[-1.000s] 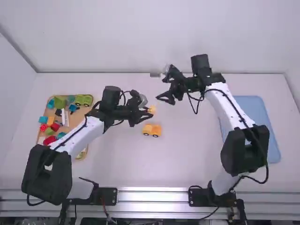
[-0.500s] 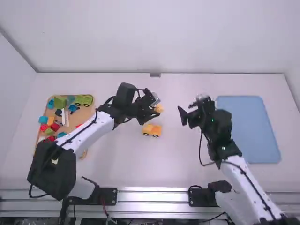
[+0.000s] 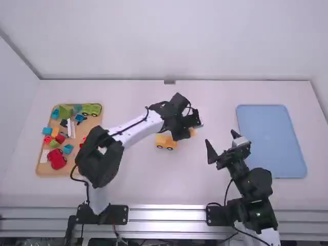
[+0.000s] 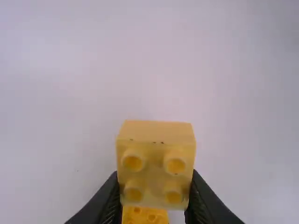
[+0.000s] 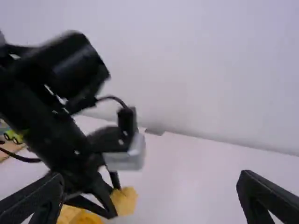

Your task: Assemble lego blocks to make yellow taxi

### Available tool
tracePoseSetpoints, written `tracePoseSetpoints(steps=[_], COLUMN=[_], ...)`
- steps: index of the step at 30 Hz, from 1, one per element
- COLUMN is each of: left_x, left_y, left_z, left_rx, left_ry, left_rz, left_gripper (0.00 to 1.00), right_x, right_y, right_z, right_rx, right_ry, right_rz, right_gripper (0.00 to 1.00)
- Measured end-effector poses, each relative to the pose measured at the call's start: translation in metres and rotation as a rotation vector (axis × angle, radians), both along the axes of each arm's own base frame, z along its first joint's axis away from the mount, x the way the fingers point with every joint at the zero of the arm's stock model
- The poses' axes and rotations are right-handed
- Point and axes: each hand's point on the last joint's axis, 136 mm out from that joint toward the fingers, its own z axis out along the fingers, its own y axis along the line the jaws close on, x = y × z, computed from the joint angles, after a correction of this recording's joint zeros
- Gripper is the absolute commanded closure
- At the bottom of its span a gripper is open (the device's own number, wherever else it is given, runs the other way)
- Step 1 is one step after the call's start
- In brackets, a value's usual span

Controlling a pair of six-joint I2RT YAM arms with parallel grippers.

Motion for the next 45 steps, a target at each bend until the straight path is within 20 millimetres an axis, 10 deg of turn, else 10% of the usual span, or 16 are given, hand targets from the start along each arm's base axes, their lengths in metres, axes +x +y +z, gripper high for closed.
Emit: tracePoseSetpoints(steps=[14,16,19,27,31,38,45], left_x=[-0.01,-0.008,-0.001,0.011,0.025,0.069,0.069], left_y=[-0.001,-0.001,-0.006,-0.012,-0.002,0.038,0.112], left_z=[-0.075,-0.081,-0.085,-0.08,-0.059,0.04,0.087], left_rx=[0.227,0.23,0.218,0.184,0.154,-0.013,-0.162], left_ry=[-0.012,-0.016,-0.042,-0.083,-0.105,-0.249,-0.364], left_rz=[-0.076,-0.074,-0.076,-0.063,-0.006,0.185,0.445], left_gripper=[0.97,0.69,0.01,0.01,0.01,0.01,0.01], right_x=[-0.009,-0.009,-0.008,-0.005,0.003,0.041,0.083], right_y=[-0.006,-0.007,-0.008,-0.019,-0.026,-0.012,0.038], right_z=[0.008,0.008,0.008,0.011,0.015,0.022,-0.028], right_rx=[0.009,0.009,0.012,0.013,-0.022,-0.173,-0.582], right_ry=[-0.044,-0.045,-0.043,-0.055,-0.021,0.172,0.491], right_rz=[-0.024,-0.027,-0.033,-0.094,-0.131,-0.061,0.252], right_gripper=[0.01,0.01,0.01,0.01,0.01,0.01,0.01])
